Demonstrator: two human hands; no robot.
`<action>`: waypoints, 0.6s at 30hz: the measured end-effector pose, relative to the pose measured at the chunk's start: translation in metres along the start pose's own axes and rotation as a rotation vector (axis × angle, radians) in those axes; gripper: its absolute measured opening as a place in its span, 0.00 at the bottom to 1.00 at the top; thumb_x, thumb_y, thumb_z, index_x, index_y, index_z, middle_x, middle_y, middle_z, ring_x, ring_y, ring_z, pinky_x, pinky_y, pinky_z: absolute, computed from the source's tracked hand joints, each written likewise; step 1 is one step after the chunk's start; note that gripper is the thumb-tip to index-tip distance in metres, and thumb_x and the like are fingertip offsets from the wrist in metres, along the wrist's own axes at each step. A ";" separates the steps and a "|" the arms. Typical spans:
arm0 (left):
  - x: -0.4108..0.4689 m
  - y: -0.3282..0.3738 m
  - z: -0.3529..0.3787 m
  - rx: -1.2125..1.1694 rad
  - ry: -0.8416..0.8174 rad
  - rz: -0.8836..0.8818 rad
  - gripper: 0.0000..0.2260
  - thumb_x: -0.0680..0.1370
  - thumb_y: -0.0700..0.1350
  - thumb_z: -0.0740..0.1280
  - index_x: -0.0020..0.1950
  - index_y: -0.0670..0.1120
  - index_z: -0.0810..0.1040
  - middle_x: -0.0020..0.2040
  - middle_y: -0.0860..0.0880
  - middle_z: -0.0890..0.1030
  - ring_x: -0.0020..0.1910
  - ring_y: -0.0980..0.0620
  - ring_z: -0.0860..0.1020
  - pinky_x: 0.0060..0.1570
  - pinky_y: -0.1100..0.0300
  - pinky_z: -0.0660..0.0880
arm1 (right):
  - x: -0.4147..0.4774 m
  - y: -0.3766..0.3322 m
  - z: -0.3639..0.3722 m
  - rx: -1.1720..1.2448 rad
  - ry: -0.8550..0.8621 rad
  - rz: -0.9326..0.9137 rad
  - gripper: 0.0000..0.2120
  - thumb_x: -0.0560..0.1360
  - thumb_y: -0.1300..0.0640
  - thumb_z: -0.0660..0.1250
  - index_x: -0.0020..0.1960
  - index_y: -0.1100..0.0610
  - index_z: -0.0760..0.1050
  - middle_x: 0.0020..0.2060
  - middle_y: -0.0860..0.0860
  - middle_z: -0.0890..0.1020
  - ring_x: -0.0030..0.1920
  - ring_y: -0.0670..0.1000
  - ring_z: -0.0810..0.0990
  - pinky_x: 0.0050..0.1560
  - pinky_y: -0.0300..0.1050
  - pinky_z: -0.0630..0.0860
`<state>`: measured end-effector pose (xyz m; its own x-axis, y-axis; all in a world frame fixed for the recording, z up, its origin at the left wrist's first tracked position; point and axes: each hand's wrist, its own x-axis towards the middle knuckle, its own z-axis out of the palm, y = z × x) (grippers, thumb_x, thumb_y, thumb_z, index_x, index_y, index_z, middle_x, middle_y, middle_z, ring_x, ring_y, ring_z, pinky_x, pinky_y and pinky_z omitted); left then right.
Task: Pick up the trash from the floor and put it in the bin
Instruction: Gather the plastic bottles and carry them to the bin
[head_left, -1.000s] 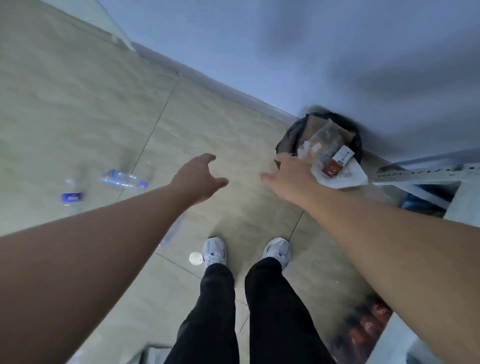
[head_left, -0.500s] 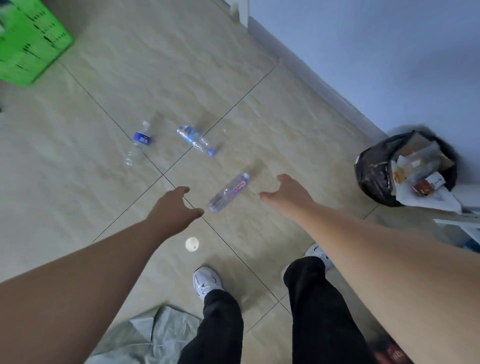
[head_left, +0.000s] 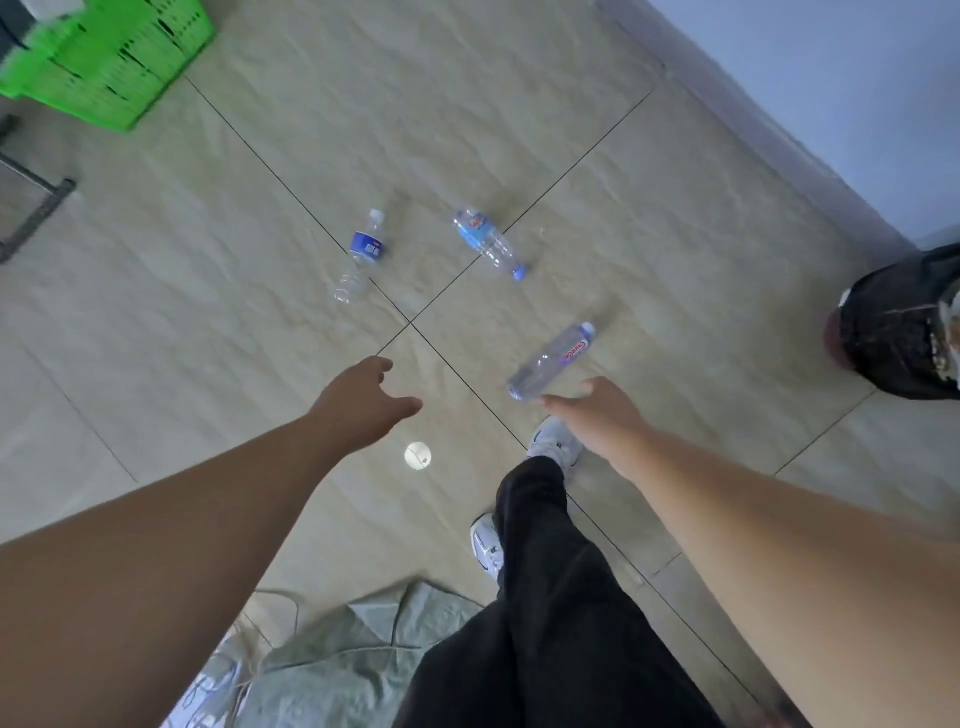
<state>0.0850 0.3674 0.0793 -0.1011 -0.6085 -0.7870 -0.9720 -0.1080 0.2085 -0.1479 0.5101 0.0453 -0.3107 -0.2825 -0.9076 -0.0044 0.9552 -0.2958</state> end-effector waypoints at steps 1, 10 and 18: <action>0.006 0.002 -0.002 -0.001 -0.010 0.001 0.34 0.72 0.55 0.75 0.76 0.48 0.68 0.72 0.46 0.75 0.67 0.46 0.75 0.59 0.54 0.70 | 0.005 -0.002 0.000 0.012 -0.005 0.015 0.39 0.72 0.40 0.72 0.76 0.58 0.65 0.59 0.52 0.78 0.52 0.50 0.74 0.49 0.43 0.68; 0.095 0.038 -0.026 0.033 -0.069 0.060 0.32 0.73 0.52 0.75 0.74 0.47 0.70 0.70 0.45 0.76 0.63 0.46 0.78 0.53 0.57 0.69 | 0.054 -0.029 -0.004 0.061 0.054 0.063 0.19 0.72 0.48 0.72 0.58 0.57 0.77 0.45 0.51 0.82 0.45 0.52 0.80 0.43 0.46 0.73; 0.206 0.019 -0.052 0.142 -0.120 0.113 0.30 0.73 0.53 0.75 0.73 0.47 0.71 0.69 0.46 0.78 0.61 0.47 0.78 0.53 0.57 0.69 | 0.111 -0.043 0.031 0.097 0.073 0.184 0.33 0.73 0.46 0.72 0.73 0.60 0.68 0.55 0.52 0.74 0.52 0.52 0.73 0.51 0.44 0.68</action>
<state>0.0562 0.1993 -0.0485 -0.2271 -0.5117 -0.8286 -0.9724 0.0721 0.2220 -0.1524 0.4347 -0.0523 -0.3654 -0.0935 -0.9261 0.1496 0.9761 -0.1576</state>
